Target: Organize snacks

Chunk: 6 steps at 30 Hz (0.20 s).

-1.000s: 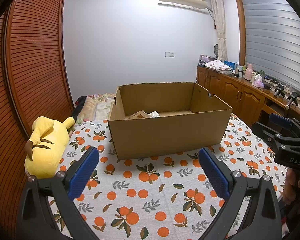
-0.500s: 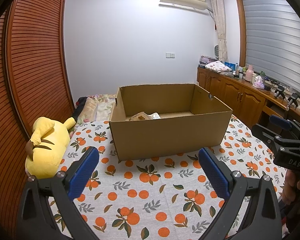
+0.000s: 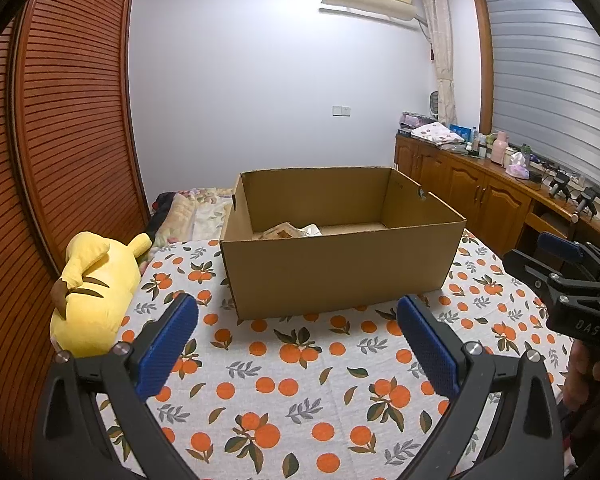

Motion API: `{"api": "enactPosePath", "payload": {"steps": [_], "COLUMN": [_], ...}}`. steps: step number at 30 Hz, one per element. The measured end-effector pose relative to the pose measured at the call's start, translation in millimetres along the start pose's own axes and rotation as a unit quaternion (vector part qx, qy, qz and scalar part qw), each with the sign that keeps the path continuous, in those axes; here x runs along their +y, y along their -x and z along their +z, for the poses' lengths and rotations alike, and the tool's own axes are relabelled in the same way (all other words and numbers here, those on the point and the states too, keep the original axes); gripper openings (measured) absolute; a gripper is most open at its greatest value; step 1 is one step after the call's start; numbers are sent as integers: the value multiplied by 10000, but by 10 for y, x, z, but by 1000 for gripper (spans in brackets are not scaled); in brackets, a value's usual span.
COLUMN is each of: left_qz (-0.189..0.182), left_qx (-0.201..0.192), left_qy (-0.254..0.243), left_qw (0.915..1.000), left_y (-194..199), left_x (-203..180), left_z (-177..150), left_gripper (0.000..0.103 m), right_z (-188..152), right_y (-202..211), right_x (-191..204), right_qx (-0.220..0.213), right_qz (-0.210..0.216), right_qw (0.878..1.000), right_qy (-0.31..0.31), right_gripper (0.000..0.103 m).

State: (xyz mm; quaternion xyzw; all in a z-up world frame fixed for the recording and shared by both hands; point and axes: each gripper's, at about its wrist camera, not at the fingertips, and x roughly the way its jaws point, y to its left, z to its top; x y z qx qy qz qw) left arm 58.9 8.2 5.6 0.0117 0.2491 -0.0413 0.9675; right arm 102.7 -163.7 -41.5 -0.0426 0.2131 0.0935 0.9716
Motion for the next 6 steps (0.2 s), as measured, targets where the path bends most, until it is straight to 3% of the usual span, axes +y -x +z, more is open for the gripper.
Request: {"api": "enactPosePath", "payload": {"steps": [6], "left_qz": [3], "left_qx": [-6], "left_qy": [3], "left_qw": [10000], "left_y": [-2], "left_x": [5], "left_z": [-10], "left_gripper": [101], "right_z": [-5], "right_y": [-1], "right_x": [-8], "right_qx": [-3], "right_qz": [-3], "right_qw": [10000], "right_qy": [-2], "right_gripper": [95]}}
